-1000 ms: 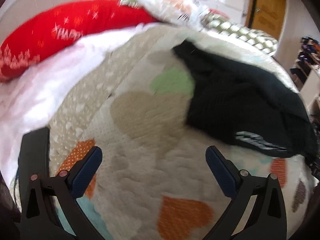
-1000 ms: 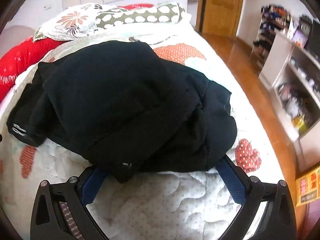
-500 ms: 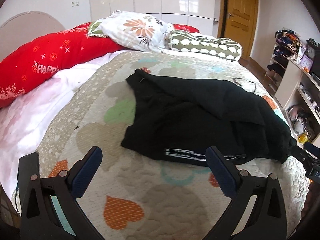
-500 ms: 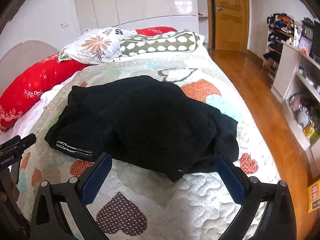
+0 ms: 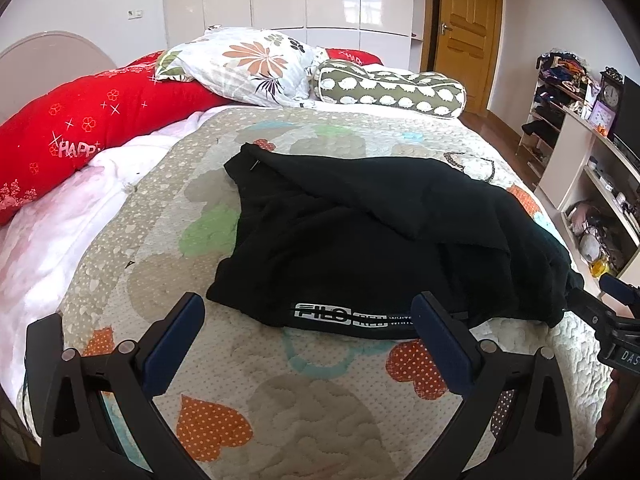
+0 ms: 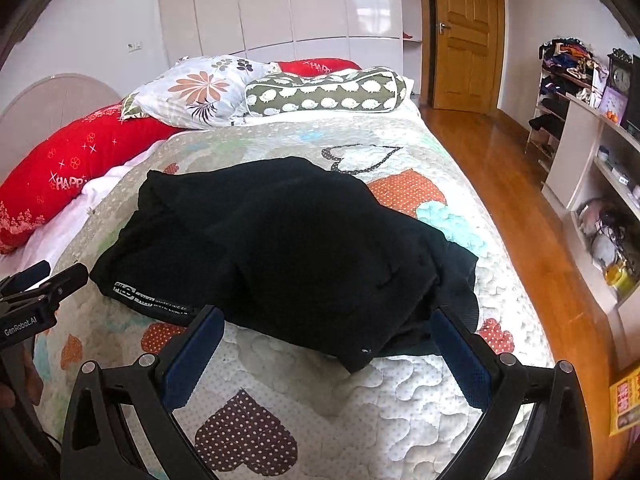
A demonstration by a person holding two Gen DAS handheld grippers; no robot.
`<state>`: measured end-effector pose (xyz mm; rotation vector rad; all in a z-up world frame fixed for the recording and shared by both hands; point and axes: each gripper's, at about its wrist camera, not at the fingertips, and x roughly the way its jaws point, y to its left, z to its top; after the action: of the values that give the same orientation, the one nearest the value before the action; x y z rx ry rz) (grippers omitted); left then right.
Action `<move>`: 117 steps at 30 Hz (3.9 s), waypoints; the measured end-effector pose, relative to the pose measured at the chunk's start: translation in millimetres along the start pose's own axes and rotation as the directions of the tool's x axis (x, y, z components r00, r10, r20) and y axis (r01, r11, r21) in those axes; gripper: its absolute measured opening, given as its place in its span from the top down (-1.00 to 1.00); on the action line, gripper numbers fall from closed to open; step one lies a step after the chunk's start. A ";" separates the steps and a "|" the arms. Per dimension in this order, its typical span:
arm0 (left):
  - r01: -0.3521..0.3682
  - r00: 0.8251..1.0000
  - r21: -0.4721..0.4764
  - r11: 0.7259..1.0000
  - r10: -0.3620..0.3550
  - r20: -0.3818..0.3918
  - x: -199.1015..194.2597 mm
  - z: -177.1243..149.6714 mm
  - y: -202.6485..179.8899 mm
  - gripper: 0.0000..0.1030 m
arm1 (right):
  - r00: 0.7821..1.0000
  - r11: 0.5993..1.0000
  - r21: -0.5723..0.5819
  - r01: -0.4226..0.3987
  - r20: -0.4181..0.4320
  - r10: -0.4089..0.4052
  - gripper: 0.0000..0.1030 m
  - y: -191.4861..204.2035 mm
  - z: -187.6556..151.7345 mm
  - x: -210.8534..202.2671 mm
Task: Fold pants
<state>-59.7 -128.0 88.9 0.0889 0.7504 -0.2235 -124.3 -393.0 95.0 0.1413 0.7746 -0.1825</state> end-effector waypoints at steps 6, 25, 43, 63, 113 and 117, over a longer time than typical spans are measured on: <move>-0.004 1.000 0.007 1.000 0.004 -0.015 2.8 1.4 -0.3 -1.00 | 1.000 1.000 -0.003 0.003 -0.005 -0.003 -0.99 -1.3 0.1 0.8; 0.010 0.997 -0.017 1.000 -0.011 -0.071 19.3 -2.0 12.8 -1.00 | 0.998 0.999 0.020 0.049 -0.039 -0.048 -0.99 -29.1 -2.5 10.5; 0.000 0.981 -0.253 0.968 -0.049 -0.185 74.5 -12.6 61.8 -1.00 | 0.992 0.987 0.151 -0.046 -0.113 0.064 -0.34 -84.2 7.5 70.4; 0.004 0.975 -0.219 0.976 -0.053 -0.217 102.5 1.2 48.6 -1.00 | 0.999 0.993 0.116 -0.005 0.046 -0.001 0.78 -132.9 108.1 67.3; 0.139 0.951 -0.334 0.932 -0.220 -0.218 24.2 -36.9 138.3 0.75 | 0.920 0.926 0.218 -0.308 -0.179 0.348 0.90 -78.7 -68.6 -11.9; 0.125 0.951 -0.362 0.924 -0.216 -0.222 32.1 -62.0 136.4 0.63 | 0.923 0.916 0.306 -0.261 -0.198 0.329 0.70 -92.2 -85.7 -11.4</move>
<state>-46.4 9.1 21.8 -0.2884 1.0496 -0.2476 -210.4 -465.0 37.0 0.5517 0.9626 0.0212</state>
